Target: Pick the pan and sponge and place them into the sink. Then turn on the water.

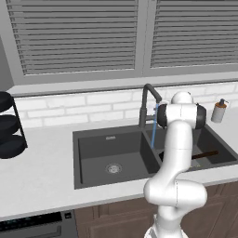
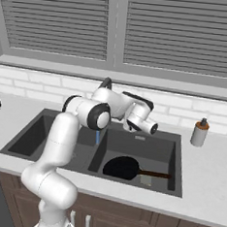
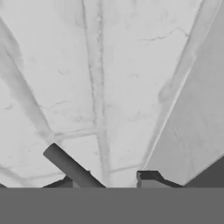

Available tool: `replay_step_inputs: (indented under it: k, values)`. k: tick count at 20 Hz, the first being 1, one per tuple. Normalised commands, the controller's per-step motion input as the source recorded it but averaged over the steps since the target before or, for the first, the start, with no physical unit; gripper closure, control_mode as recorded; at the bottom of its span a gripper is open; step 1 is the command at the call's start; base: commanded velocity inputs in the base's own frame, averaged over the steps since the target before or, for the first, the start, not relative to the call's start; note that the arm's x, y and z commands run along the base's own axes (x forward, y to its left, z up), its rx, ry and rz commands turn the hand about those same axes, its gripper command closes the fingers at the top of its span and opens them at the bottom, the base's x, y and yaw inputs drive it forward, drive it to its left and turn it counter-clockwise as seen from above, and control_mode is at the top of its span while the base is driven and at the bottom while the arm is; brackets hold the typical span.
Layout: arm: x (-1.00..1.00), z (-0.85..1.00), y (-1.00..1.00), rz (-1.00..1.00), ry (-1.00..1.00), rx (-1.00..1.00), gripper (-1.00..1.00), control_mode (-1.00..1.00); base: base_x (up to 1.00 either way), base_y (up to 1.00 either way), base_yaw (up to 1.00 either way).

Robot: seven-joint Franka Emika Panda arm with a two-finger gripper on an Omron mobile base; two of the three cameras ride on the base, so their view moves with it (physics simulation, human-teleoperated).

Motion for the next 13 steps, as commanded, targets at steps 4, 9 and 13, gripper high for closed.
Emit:
replay_step_inputs:
  k: [4,9,13]
  values:
    - [-0.02,-0.06,-0.07,-0.01,0.23,0.15,1.00,-1.00,0.00,0.00,0.00]
    - [0.00,-0.07,0.00,0.00,0.03,0.02,1.00,-1.00,0.00,0.00,0.00]
    - [0.00,0.00,0.00,0.00,0.00,0.00,1.00,-1.00,0.00,0.00,0.00]
